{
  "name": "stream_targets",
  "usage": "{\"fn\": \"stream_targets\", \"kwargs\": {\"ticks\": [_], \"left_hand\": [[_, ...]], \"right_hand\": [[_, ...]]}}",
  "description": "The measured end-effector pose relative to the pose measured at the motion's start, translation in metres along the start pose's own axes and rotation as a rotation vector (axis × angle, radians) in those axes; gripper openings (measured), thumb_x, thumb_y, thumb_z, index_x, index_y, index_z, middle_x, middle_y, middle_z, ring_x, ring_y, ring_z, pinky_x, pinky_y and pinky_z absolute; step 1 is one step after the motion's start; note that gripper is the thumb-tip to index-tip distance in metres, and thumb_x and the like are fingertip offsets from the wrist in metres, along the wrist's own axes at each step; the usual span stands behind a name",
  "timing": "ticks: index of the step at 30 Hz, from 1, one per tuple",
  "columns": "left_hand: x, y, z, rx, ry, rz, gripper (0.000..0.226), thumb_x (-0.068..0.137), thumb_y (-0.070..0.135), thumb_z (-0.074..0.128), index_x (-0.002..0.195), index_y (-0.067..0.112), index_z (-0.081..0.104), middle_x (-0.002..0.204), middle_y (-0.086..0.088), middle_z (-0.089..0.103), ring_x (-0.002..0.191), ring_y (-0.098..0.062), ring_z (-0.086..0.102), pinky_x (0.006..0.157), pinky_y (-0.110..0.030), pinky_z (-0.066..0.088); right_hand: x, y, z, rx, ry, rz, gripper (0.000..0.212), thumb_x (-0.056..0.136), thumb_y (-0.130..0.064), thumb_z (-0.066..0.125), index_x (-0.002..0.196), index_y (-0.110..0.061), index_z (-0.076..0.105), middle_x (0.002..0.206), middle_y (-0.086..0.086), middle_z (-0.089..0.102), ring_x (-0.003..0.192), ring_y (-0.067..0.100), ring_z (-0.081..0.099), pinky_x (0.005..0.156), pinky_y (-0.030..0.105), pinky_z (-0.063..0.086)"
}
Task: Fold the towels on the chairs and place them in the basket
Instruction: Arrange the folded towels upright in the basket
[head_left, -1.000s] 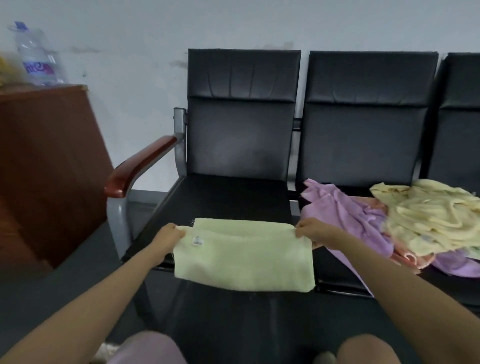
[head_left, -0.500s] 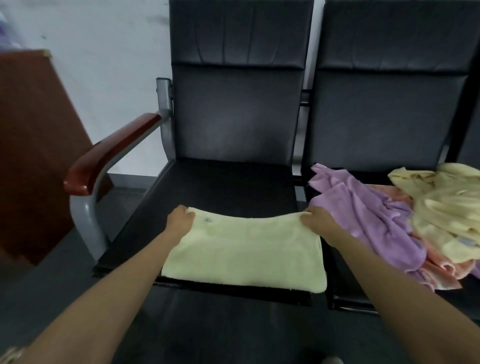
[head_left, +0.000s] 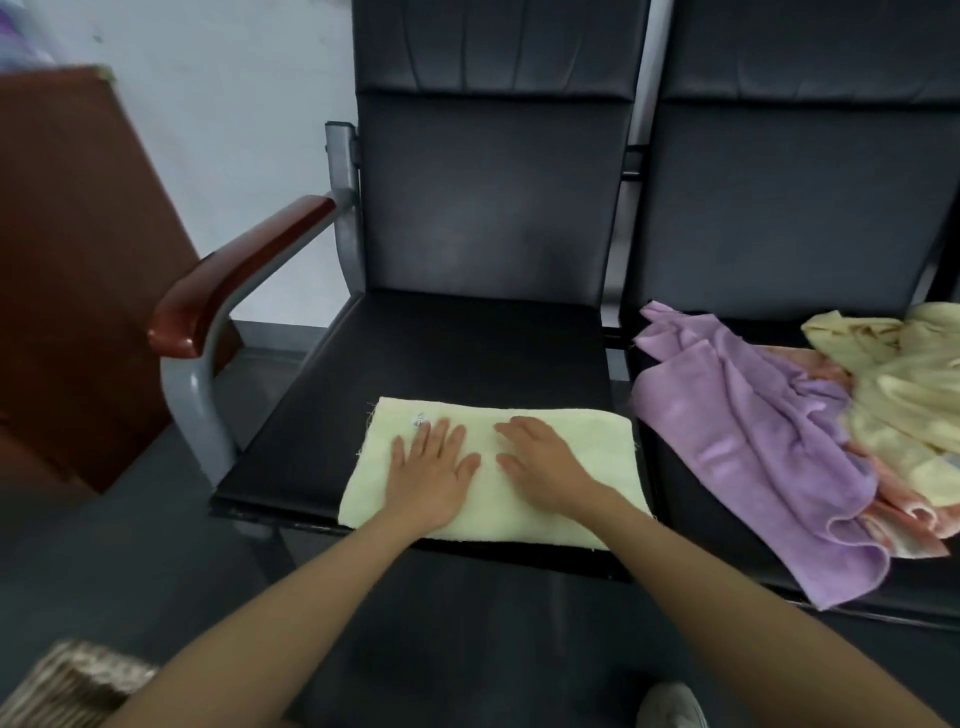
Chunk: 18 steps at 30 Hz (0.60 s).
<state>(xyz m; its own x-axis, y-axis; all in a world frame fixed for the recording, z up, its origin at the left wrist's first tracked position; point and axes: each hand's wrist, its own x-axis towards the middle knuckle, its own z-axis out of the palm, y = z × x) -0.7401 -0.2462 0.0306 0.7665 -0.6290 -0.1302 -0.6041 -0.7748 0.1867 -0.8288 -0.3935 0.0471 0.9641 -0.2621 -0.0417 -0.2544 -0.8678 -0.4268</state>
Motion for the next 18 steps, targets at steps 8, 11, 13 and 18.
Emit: {"fn": "stream_targets", "kwargs": {"ticks": [8, 11, 13, 18], "left_hand": [[-0.004, -0.073, -0.010, 0.020, 0.076, -0.137, 0.060, 0.098, 0.055, 0.014, 0.152, 0.032, 0.005, 0.159, 0.014, -0.002, 0.145, -0.008, -0.011, 0.118, -0.043, -0.007], [-0.003, -0.080, -0.014, -0.002, 0.067, -0.110, 0.054, 0.100, 0.049, 0.014, 0.152, 0.033, 0.008, 0.159, 0.016, 0.000, 0.145, -0.007, -0.009, 0.118, -0.040, -0.006], [-0.002, -0.080, -0.012, -0.090, 0.134, -0.092, 0.049, 0.102, 0.041, 0.019, 0.150, 0.031, 0.018, 0.158, 0.015, 0.009, 0.146, -0.007, -0.001, 0.118, -0.037, -0.003], [-0.013, -0.094, -0.020, -0.628, 0.460, -0.212, 0.044, 0.094, 0.000, 0.045, 0.138, 0.004, 0.042, 0.148, -0.011, 0.028, 0.136, -0.027, 0.028, 0.109, -0.027, 0.021]], "right_hand": [[0.009, -0.009, 0.020, -0.204, -0.129, -0.021, 0.056, 0.100, -0.052, 0.013, 0.152, -0.035, 0.001, 0.160, -0.012, -0.006, 0.146, 0.011, -0.012, 0.118, 0.040, -0.011], [0.004, 0.013, 0.012, -0.209, -0.088, 0.053, 0.057, 0.099, -0.053, 0.012, 0.152, -0.034, 0.000, 0.159, -0.013, -0.007, 0.146, 0.010, -0.013, 0.118, 0.039, -0.011], [0.001, 0.020, 0.011, -0.218, -0.086, 0.059, 0.058, 0.099, -0.053, 0.012, 0.152, -0.033, -0.001, 0.159, -0.013, -0.007, 0.146, 0.010, -0.013, 0.118, 0.038, -0.011], [0.001, 0.020, 0.011, -0.206, -0.088, 0.049, 0.058, 0.100, -0.053, 0.013, 0.152, -0.032, 0.000, 0.160, -0.012, -0.006, 0.146, 0.010, -0.012, 0.119, 0.038, -0.010]]}}
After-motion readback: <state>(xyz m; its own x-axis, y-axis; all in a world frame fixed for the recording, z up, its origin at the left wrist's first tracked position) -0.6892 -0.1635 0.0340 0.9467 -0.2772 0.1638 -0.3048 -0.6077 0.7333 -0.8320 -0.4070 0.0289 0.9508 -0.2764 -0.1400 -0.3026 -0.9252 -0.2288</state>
